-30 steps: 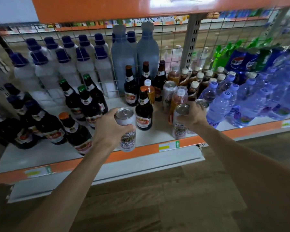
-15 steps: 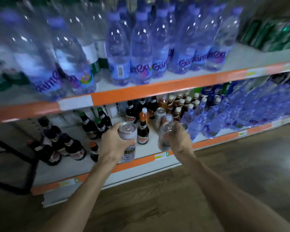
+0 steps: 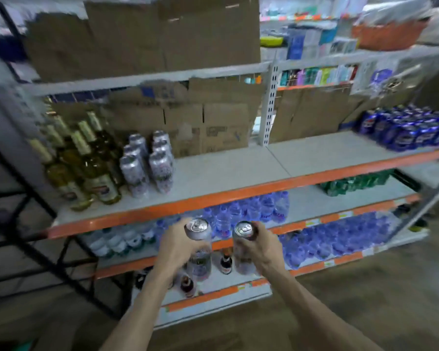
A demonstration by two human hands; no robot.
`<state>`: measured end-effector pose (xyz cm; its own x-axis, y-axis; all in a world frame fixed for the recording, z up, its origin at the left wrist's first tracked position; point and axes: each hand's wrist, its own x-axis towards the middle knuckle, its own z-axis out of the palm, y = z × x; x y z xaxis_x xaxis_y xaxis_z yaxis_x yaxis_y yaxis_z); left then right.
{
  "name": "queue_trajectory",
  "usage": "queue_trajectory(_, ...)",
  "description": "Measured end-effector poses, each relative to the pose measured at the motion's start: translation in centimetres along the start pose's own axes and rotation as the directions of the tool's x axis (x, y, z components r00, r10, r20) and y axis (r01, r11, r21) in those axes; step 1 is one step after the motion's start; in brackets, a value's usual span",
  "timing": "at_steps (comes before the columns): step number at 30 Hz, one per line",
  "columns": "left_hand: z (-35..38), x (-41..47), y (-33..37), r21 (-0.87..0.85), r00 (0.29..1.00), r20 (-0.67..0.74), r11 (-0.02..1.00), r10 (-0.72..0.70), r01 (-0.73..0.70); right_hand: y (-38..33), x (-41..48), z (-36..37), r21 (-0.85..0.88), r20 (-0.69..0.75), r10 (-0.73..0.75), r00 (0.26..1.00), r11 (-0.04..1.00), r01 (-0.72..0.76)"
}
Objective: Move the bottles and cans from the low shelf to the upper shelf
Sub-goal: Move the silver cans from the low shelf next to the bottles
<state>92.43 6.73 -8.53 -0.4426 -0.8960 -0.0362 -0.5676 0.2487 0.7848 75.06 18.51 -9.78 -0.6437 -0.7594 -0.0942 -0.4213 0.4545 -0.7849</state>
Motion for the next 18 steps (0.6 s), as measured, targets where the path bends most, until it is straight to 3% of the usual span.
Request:
queue_trajectory(9,-11.8,-4.9,7.5,0.008,0.979,-0.170,0.994,0.110,-0.110,-12.3,-4.0,-6.9,0.029,-0.132,-0.209,0.969,0.976,0.215)
queue_trajectory(18,-13.7,-3.5,8.1,0.013,0.976,-0.193,0.994,0.105,-0.104,-13.1,-2.3,-8.9,0.024,-0.089,-0.206,0.974,0.978,0.209)
